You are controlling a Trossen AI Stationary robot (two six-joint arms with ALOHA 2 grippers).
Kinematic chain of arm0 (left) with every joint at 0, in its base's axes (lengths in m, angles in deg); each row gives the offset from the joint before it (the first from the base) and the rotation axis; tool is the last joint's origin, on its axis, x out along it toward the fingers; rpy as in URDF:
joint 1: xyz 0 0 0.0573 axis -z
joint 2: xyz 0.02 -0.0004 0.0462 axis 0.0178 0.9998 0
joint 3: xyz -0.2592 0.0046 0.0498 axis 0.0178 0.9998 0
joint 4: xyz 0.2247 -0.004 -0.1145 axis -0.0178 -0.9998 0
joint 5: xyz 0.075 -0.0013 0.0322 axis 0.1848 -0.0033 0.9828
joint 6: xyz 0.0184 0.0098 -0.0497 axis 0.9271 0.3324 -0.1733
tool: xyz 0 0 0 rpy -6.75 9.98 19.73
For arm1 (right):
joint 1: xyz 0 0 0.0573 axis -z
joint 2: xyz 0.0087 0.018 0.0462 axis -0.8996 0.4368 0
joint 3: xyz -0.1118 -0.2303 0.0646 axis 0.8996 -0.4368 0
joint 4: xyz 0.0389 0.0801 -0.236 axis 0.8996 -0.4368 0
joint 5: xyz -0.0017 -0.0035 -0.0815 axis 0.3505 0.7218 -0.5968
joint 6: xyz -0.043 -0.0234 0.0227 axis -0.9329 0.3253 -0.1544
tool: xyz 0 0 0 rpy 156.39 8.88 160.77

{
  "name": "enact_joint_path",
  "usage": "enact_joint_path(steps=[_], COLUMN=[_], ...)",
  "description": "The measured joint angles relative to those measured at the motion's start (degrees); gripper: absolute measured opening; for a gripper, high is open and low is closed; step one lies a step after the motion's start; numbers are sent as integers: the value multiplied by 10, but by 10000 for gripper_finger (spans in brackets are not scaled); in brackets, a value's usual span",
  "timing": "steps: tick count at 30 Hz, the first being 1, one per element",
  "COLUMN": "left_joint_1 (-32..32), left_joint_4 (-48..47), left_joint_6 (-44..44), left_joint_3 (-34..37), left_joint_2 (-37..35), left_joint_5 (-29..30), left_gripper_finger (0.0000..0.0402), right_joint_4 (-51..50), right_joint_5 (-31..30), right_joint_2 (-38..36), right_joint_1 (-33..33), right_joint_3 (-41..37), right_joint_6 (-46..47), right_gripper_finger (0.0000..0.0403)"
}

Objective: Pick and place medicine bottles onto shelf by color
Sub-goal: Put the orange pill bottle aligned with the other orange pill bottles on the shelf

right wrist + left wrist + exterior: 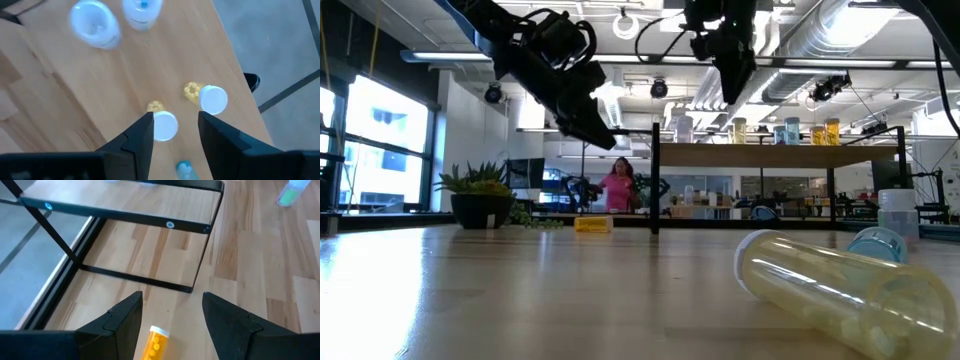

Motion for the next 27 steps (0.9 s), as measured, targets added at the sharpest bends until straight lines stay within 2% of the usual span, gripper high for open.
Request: enact_joint_path(steps=[7, 10, 14, 27], left_joint_1=[0, 1, 6, 20], left_joint_4=[-21, -40, -64, -79], left_joint_6=[-34, -44, -50, 5], left_joint_3=[0, 0, 1, 31], left_joint_2=[0, 0, 0, 0], left_joint_5=[0, 0, 0, 1], left_gripper_finger=[197, 197, 197, 197], right_joint_4=[0, 0, 17, 188], right_joint_5=[3, 5, 6, 6], right_joint_2=[-37, -69, -125, -323], right_joint_1=[-33, -48, -67, -152], right_joint_3=[0, -23, -105, -397], right_joint_6=[-10, -11, 3, 81], right_gripper_finger=[146, 146, 146, 146])
